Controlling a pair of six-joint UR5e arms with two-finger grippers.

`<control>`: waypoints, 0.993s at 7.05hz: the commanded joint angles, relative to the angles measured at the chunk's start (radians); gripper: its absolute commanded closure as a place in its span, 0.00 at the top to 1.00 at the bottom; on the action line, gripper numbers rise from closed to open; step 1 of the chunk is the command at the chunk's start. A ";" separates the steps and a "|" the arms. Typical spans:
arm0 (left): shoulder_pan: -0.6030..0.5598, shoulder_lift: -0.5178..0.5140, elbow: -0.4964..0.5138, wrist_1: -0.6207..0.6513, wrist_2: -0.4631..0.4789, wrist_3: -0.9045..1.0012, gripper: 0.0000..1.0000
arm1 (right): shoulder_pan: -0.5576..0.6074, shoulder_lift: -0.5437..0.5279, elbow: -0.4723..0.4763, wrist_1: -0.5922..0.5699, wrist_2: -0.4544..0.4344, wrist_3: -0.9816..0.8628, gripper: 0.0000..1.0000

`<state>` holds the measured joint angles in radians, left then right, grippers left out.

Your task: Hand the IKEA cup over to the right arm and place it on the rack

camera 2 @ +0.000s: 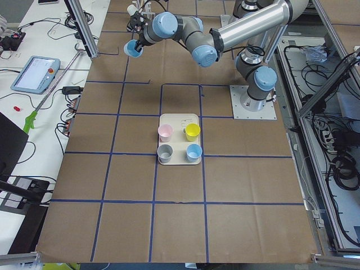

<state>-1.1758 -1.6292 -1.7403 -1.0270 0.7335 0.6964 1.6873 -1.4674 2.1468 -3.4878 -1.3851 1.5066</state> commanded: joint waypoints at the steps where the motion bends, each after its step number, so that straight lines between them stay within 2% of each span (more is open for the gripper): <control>1: -0.053 0.008 -0.100 0.193 -0.162 0.000 0.00 | 0.002 0.006 -0.001 0.003 0.000 0.100 1.00; 2: -0.077 -0.003 -0.178 0.363 -0.219 0.003 0.01 | 0.002 0.004 -0.002 0.012 -0.005 0.131 1.00; 3: -0.103 -0.006 -0.261 0.512 -0.227 0.002 0.01 | 0.002 0.007 -0.004 0.029 -0.005 0.141 1.00; 4: -0.126 -0.004 -0.322 0.616 -0.233 0.002 0.01 | 0.003 0.007 -0.008 0.067 -0.003 0.141 1.00; 5: -0.130 -0.004 -0.364 0.696 -0.297 0.003 0.01 | 0.005 0.007 -0.010 0.094 -0.002 0.141 1.00; 7: -0.149 -0.006 -0.447 0.854 -0.307 0.005 0.02 | 0.037 0.007 -0.016 0.153 -0.002 0.139 1.00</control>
<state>-1.3124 -1.6341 -2.1326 -0.2787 0.4372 0.6997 1.7064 -1.4609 2.1357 -3.3704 -1.3870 1.6469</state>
